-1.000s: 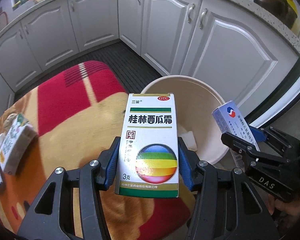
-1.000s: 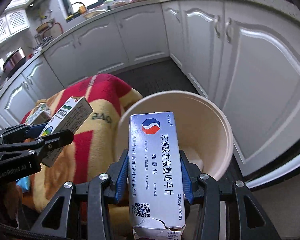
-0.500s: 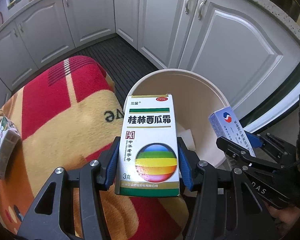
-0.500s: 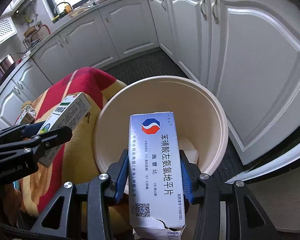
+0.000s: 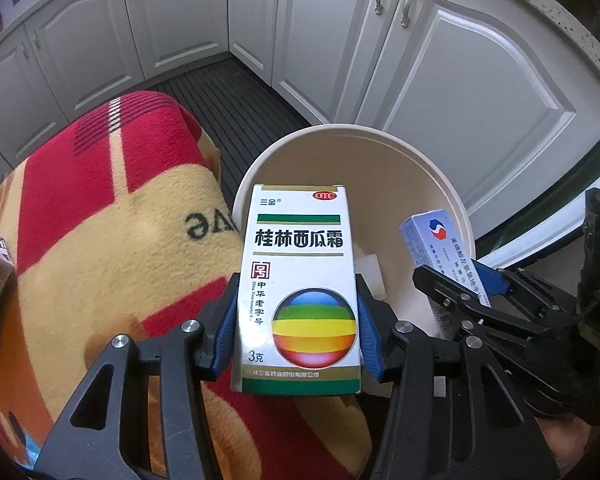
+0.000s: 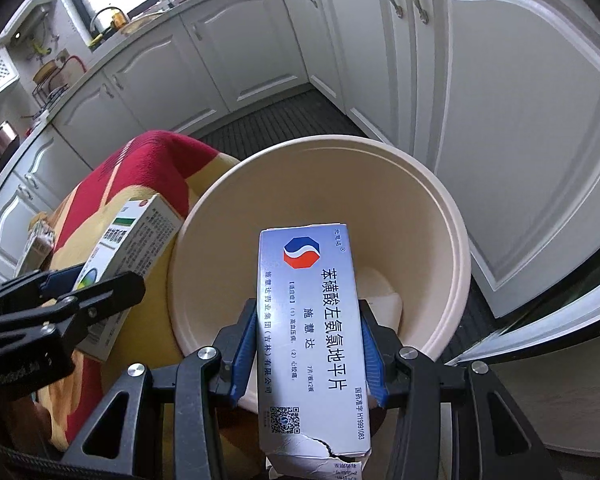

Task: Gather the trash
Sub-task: 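Carry both medicine boxes to the beige bucket and open both tools inside, then move both open tools back over the table toward the wrapper and carton, then grasp the orange-patterned snack wrapper with the left tool while the right tool grasps the milk carton, then carry wrapper and milk carton to the beige bucket and release both inside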

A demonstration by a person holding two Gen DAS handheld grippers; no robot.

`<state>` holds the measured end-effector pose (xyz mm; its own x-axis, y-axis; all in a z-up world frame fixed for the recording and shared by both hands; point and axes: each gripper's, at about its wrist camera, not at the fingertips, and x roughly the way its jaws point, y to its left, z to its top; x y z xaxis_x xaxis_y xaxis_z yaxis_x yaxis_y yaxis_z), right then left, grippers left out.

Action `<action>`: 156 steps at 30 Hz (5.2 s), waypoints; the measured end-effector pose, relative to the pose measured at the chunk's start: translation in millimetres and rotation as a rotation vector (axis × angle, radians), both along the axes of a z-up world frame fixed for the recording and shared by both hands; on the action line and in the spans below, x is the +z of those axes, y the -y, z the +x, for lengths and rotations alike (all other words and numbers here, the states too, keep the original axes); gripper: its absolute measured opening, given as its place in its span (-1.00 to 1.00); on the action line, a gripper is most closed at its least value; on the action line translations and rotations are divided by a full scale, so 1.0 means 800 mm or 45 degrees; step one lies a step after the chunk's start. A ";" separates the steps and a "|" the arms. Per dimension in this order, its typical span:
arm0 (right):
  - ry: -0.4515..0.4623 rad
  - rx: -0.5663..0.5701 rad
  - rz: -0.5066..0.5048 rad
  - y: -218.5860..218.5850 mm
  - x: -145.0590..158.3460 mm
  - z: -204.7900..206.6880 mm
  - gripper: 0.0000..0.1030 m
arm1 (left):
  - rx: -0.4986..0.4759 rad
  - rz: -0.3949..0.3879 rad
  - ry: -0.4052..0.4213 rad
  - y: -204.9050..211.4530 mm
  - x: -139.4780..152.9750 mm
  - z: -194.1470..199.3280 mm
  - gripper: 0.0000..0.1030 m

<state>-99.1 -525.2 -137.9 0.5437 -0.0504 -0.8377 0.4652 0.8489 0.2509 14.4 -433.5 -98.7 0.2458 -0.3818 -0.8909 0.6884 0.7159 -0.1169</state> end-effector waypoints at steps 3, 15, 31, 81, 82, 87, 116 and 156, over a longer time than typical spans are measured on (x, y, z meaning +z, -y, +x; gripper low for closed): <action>0.009 -0.034 0.021 0.006 -0.006 0.005 -0.13 | 0.007 -0.013 -0.005 0.003 -0.002 0.001 -0.04; -0.012 -0.120 0.044 0.016 -0.016 -0.005 0.18 | 0.057 -0.127 -0.141 -0.014 0.001 0.006 0.10; 0.038 -0.068 -0.003 -0.018 0.018 -0.021 0.26 | 0.119 -0.128 0.041 -0.065 0.055 -0.018 0.10; 0.082 0.582 -0.019 -0.329 0.070 0.196 0.52 | 0.905 -0.177 -0.015 -0.577 0.041 0.178 0.16; 0.083 0.587 -0.017 -0.334 0.070 0.203 0.52 | 0.913 -0.180 -0.028 -0.579 0.037 0.184 0.16; 0.094 0.599 -0.005 -0.350 0.076 0.229 0.52 | 0.907 -0.206 -0.148 -0.578 0.009 0.201 0.16; -0.047 0.787 -0.423 -0.351 0.079 0.237 0.64 | 0.880 -0.205 -0.206 -0.558 -0.005 0.176 0.30; 0.219 0.481 -0.167 -0.236 0.114 0.094 0.08 | 0.476 -0.205 -0.015 -0.356 0.085 0.058 -0.35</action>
